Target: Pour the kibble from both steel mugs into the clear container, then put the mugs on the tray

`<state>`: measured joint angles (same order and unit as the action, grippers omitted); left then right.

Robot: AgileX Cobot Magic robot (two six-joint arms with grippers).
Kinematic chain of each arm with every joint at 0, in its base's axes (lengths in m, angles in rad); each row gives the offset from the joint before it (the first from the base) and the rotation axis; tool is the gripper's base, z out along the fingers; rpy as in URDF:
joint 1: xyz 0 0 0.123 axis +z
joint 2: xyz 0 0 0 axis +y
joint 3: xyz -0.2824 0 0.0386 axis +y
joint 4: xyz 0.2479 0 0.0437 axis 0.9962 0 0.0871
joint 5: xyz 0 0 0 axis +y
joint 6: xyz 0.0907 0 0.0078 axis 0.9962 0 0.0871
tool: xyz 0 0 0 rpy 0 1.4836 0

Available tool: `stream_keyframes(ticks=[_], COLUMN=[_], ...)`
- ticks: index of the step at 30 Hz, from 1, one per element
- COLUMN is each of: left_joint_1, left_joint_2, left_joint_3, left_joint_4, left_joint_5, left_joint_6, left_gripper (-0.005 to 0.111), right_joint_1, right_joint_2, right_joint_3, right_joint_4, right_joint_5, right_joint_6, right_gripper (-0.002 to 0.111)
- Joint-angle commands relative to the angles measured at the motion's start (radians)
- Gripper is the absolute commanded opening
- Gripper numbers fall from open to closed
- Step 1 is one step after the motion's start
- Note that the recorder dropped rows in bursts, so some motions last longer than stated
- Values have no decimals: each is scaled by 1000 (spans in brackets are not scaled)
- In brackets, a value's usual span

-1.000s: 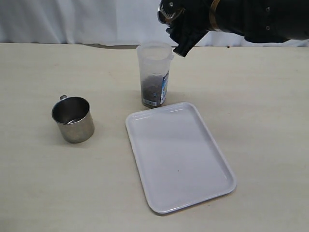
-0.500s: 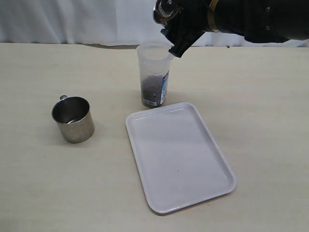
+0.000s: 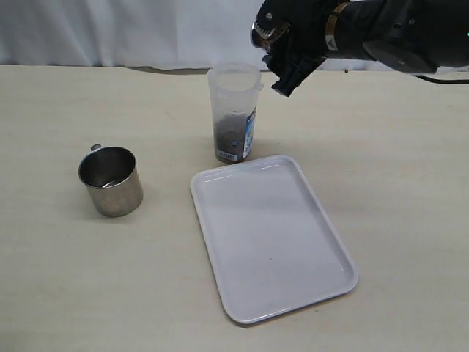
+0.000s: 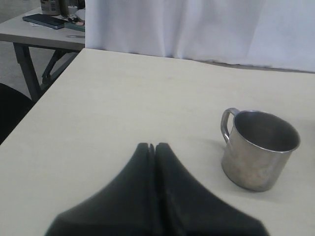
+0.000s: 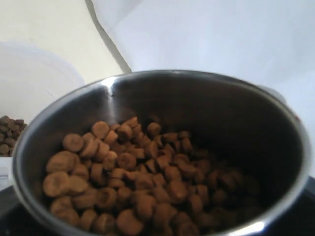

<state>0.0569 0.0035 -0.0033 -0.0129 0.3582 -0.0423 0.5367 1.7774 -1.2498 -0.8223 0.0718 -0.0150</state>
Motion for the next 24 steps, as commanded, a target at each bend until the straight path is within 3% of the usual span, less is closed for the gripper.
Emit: stream_keyframes(ticks=[1,10,24], left_joint_1=[-5,-5,-5], left_joint_2=[-3,-3,-3], left_joint_3=[3,3,3], left_joint_4=[1,1,1], left_joint_5=[-12,-12,-9], left_joint_6=[1,1,1], left_gripper=[0,0,0], right_joint_1=[1,20,24], right_joint_2=[-9,-9,-9], right_joint_3=[-1,-1,-79], right_joint_4=[29,29,18], right_joint_5=[10,81,96], right_joint_6=[-108,-264,-271], right_gripper=[5,5,5])
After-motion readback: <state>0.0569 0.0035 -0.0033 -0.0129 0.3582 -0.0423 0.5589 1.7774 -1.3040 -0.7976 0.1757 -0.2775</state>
